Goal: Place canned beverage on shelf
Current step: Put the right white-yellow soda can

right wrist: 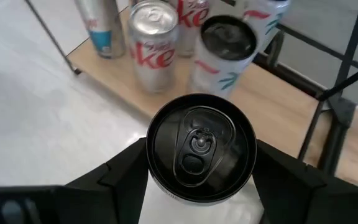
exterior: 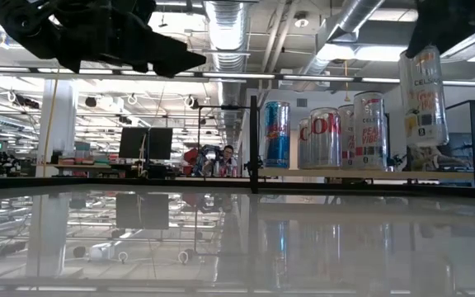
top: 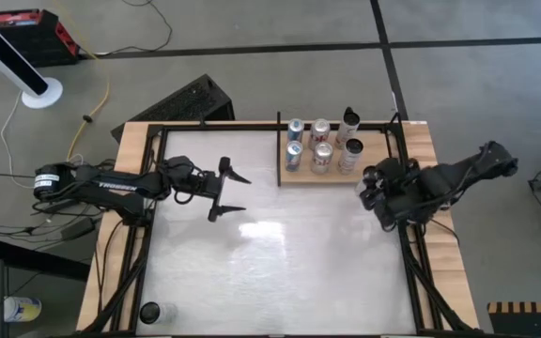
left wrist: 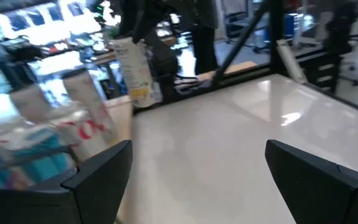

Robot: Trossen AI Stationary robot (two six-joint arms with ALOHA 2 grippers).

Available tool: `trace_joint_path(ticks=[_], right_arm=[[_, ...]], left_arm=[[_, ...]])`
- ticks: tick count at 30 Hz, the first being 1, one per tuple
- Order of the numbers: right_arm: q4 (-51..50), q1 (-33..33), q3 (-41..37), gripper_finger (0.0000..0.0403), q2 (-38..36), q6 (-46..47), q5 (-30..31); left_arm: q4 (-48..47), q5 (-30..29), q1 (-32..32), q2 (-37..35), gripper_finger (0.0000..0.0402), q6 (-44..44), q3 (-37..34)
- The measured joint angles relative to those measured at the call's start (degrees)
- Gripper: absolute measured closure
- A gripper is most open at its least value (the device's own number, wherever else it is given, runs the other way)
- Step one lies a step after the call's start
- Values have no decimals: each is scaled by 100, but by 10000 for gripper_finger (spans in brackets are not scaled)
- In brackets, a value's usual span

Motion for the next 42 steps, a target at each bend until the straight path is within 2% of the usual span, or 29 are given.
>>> trace_joint_path(ticks=[5, 16, 23, 29, 33, 42], right_arm=[[5, -629, 0, 135, -343, -737, 5], [30, -2033, 0, 135, -620, -1674, 7], [602, -2977, 0, 135, -627, -2583, -75], [1245, -3987, 0, 135, -628, -3709, -389], [1599, -4672, -93, 135, -833, -4269, -628], [3573, -6224, -1134, 135, -1413, -5785, -1919]], left_arm=[[5, -253, 4, 0, 49, 220, 75], [-2, -237, 164, 0, 49, 236, 98], [-91, -232, 177, 0, 49, 315, 98], [-219, -175, 177, 0, 49, 367, 98], [-222, 67, 177, 0, 49, 367, 98], [-311, 116, 177, 0, 49, 398, 98]])
